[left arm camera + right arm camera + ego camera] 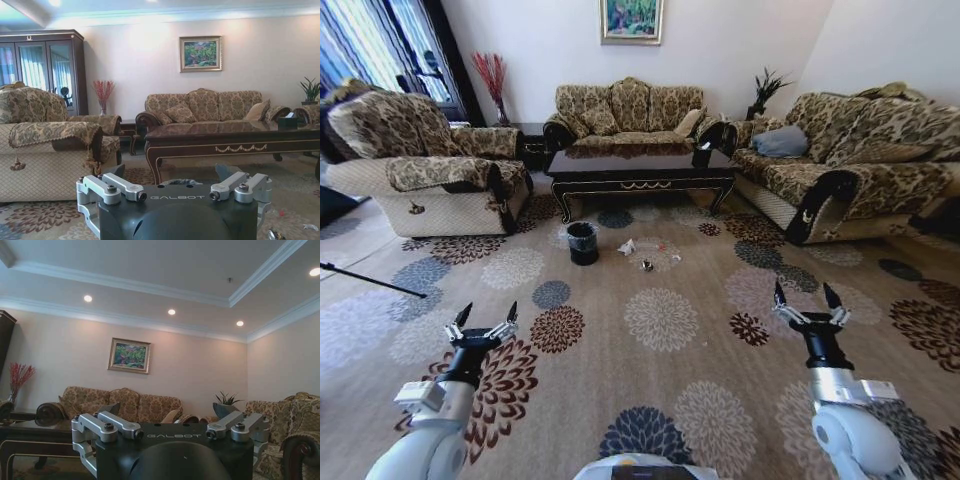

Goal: Move to the front of the table and pick up the trash from the floor, then place it into the trash bin.

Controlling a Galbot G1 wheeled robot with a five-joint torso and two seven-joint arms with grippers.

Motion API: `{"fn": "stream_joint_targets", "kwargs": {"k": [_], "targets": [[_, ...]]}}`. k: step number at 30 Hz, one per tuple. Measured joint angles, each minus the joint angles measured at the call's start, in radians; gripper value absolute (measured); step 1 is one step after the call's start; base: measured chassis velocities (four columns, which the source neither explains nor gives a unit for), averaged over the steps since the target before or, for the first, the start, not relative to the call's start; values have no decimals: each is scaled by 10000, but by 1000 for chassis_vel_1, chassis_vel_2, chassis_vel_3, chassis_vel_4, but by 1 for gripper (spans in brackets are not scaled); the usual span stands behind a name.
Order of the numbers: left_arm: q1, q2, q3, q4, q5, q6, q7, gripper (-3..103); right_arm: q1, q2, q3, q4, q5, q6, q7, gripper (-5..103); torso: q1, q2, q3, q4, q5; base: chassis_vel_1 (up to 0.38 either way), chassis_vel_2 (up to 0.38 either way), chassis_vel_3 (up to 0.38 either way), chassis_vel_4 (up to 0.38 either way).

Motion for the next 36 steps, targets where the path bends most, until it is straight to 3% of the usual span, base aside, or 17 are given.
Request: {"fn": "stream_joint_targets", "kwargs": {"k": [11,15,19,22,25,30,36], "targets": [[-57,-101,-6,42,-73,-46,-6,100,217,-96,12,-193,-9,0,126,100,-122,-328,-208,0,0,0,0,0,0],[-100,-97,102,-40,-890,189,-93,100,228,-48,-134,-81,538,3,138,100,-171,-450,-278,-1,0,0,0,0,0],[-207,-58,200,-289,-2712,687,-468,100,198,-107,-549,477,2517,-220,784,100,-218,-578,-361,-1,-1,0,0,0,0],[-265,-32,195,-310,-2986,762,-557,100,226,-134,-602,594,2933,-358,1056,100,-239,-640,-400,0,-1,0,0,0,0],[-273,-21,187,-246,-2718,722,-551,100,241,-145,-558,496,2501,-356,1011,100,-262,-700,-439,0,-1,0,0,0,0],[-261,-81,70,59,-547,112,-181,100,333,-27,-280,-4,459,176,202,100,-313,-852,-538,-1,-1,0,0,0,0],[-220,-113,34,65,81,-60,-55,100,449,121,-128,-274,-899,575,-388,100,-366,-983,-616,0,0,0,0,0,0]]}}
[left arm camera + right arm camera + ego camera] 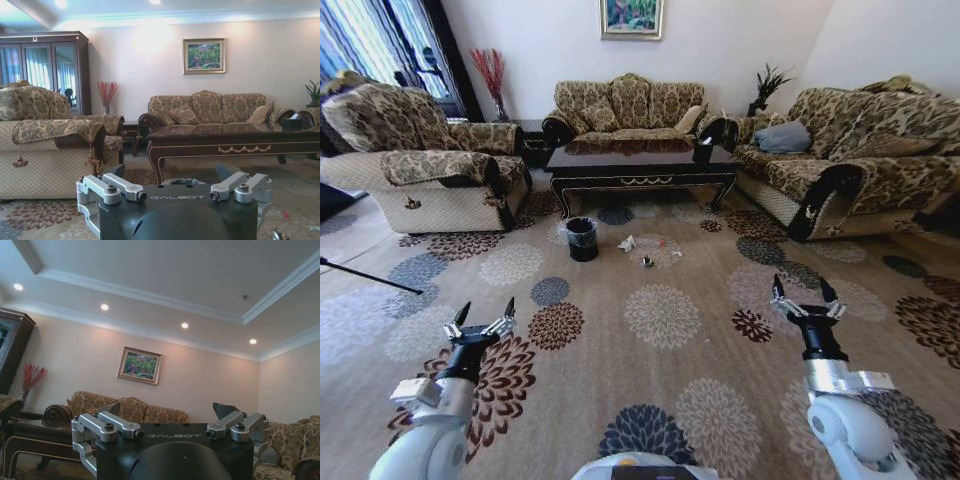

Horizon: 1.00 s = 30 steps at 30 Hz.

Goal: Move to the front of the table and pick up the trash from the floor, then place it into the trash bin.

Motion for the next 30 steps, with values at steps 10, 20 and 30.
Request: {"fn": "stream_joint_targets", "kwargs": {"k": [10,20,30], "targets": [[47,4,-67,-33,165,-93,52,100,-18,2,-16,-68,-40,2,-31,100,-98,-254,-158,0,0,0,0,0,0],[224,-51,-89,-134,198,-100,69,100,-66,58,-26,5,-4,2,-53,100,-193,-516,-325,0,-1,0,0,0,0],[373,-142,-76,-192,445,-210,120,100,-188,326,-38,3,-12,100,-190,100,-275,-784,-512,0,-2,0,0,0,0]]}}
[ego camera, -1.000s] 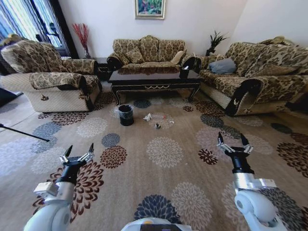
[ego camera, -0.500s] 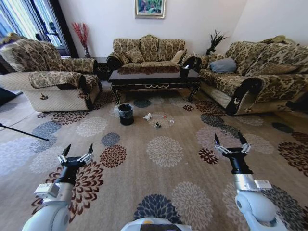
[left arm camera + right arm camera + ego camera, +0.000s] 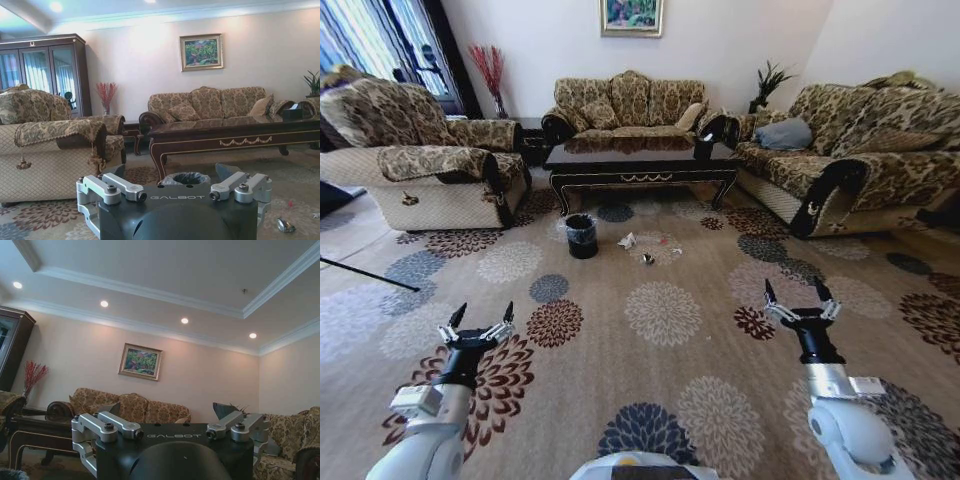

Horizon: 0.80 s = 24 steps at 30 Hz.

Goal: Move to the front of the table and pick up the trash from the floor, then place it into the trash bin.

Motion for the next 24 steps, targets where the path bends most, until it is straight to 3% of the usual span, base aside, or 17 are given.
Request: {"fn": "stream_joint_targets", "kwargs": {"k": [24], "targets": [[67,8,-215,123,-87,-43,1,100,291,-72,-142,-433,-126,-100,40,100,-198,-551,-351,0,1,0,0,0,0]]}}
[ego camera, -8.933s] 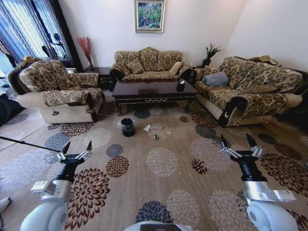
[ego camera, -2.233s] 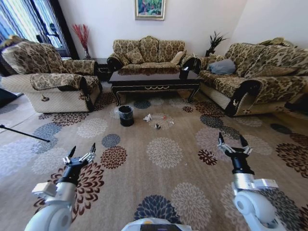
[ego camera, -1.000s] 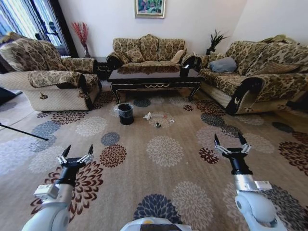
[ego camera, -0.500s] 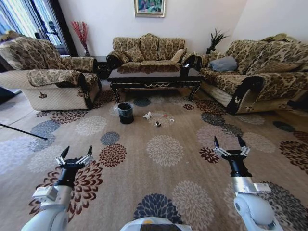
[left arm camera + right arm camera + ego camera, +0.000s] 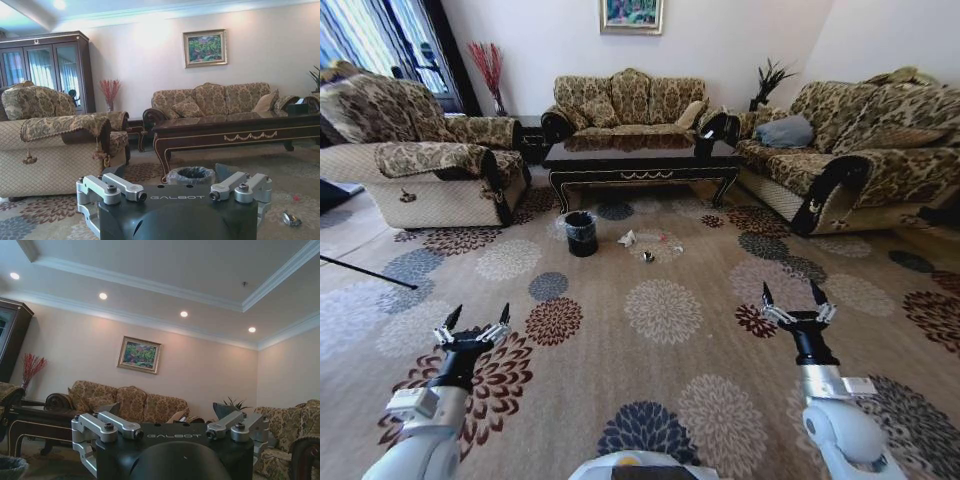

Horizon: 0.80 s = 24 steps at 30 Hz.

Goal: Move to the front of the table and pick up the trash from the floor, then place it into the trash bin.

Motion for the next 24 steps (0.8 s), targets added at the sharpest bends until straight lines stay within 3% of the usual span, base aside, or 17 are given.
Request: {"fn": "stream_joint_targets", "kwargs": {"k": [24], "targets": [[155,-30,-77,-194,-69,-76,28,100,-164,235,-12,113,-175,13,-46,100,-190,-618,-427,0,0,0,0,0,0]]}}
